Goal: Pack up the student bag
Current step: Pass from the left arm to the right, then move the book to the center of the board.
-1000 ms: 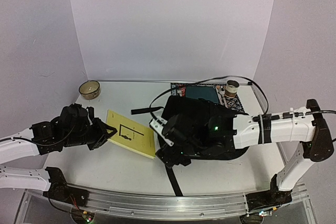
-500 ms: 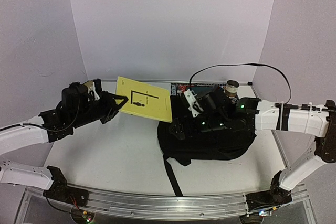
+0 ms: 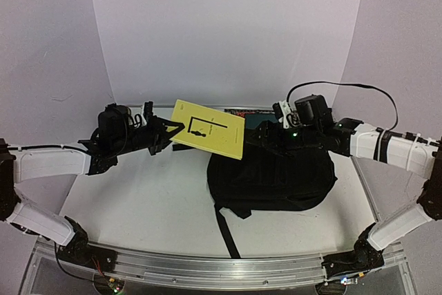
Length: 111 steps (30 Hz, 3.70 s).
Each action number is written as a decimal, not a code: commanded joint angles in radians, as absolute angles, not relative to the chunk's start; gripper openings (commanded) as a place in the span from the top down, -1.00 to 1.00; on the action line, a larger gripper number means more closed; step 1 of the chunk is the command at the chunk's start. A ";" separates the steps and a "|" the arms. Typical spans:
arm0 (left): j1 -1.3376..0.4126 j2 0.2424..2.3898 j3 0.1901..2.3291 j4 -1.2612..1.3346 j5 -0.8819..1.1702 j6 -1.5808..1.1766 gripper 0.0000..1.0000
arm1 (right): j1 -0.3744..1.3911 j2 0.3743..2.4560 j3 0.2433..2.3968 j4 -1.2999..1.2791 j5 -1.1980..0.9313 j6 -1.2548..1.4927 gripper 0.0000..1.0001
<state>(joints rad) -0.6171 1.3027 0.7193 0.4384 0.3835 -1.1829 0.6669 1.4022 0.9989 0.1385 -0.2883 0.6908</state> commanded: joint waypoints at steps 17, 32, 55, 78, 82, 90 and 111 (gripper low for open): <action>-0.626 1.429 0.776 1.004 0.622 -1.347 1.00 | 0.591 1.509 0.964 0.647 -0.701 1.028 -0.45; -0.634 1.478 0.693 1.024 0.542 -1.289 0.46 | 0.570 1.458 0.910 0.836 -0.777 1.132 1.00; -0.730 1.663 0.877 0.373 0.363 -0.951 -0.80 | 0.256 1.216 0.773 0.712 -0.736 1.105 1.00; -0.800 1.715 1.088 -0.179 0.091 -0.743 1.00 | 0.253 1.161 0.810 0.477 -0.741 0.947 1.00; -0.728 1.591 1.021 -0.284 0.034 -0.703 1.00 | 0.254 1.155 0.818 0.443 -0.748 0.919 1.00; -0.520 1.418 0.998 -0.566 -0.093 -0.507 1.00 | 0.280 1.166 0.845 0.393 -0.756 0.873 1.00; -0.311 1.357 1.209 -0.655 -0.039 -0.340 -0.44 | 0.419 1.195 0.873 0.229 -0.603 0.668 1.00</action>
